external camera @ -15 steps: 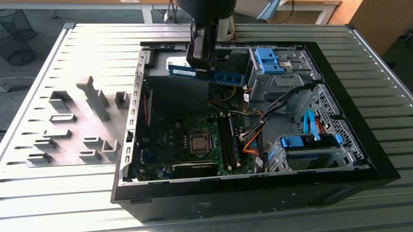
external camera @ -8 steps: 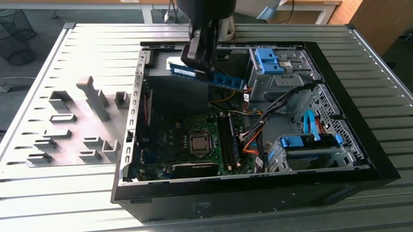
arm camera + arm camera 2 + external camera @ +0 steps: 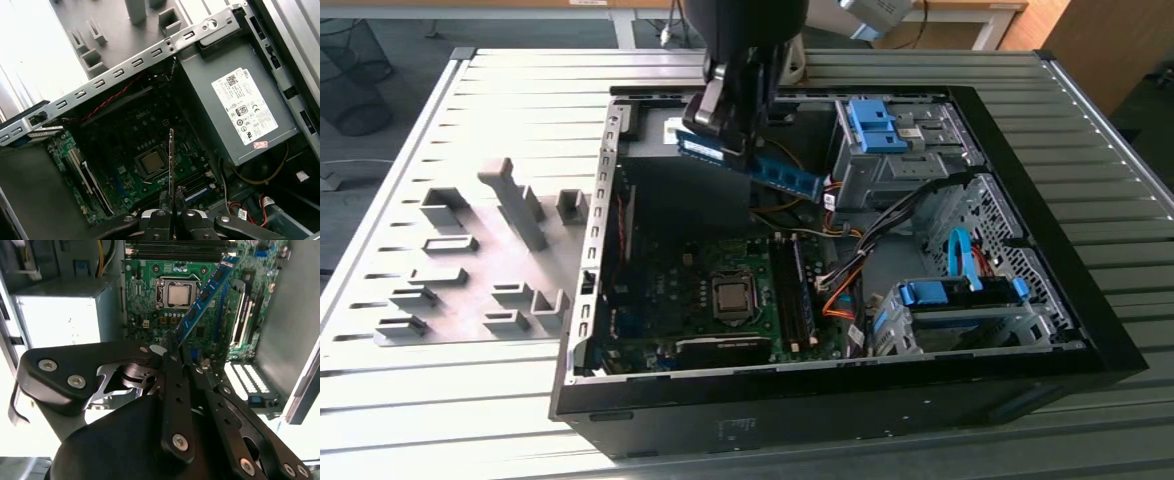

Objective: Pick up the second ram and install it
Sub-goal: 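Insert the second ram into the second slot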

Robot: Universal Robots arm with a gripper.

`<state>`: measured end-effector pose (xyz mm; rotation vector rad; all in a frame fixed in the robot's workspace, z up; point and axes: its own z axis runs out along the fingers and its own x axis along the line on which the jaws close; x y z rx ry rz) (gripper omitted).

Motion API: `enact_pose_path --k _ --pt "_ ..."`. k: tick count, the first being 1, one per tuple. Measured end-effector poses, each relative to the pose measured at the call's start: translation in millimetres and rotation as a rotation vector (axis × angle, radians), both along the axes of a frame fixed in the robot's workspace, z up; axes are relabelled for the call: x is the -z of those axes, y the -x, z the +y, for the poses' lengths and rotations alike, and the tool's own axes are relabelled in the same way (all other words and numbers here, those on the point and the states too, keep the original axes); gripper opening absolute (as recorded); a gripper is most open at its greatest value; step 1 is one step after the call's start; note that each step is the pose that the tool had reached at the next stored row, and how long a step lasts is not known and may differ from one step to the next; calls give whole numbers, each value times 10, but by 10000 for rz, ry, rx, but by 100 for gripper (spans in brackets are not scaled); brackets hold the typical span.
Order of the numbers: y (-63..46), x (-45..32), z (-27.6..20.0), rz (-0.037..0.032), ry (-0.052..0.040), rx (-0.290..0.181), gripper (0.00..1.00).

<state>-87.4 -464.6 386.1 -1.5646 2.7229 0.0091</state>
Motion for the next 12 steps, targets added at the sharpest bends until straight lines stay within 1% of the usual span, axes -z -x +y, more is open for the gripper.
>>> enact_pose_path --k 7,8,12 --pt "0 39 0 0 12 1210 14" --pt "0 40 0 1 13 1291 14" --pt "0 43 0 0 11 1310 14"
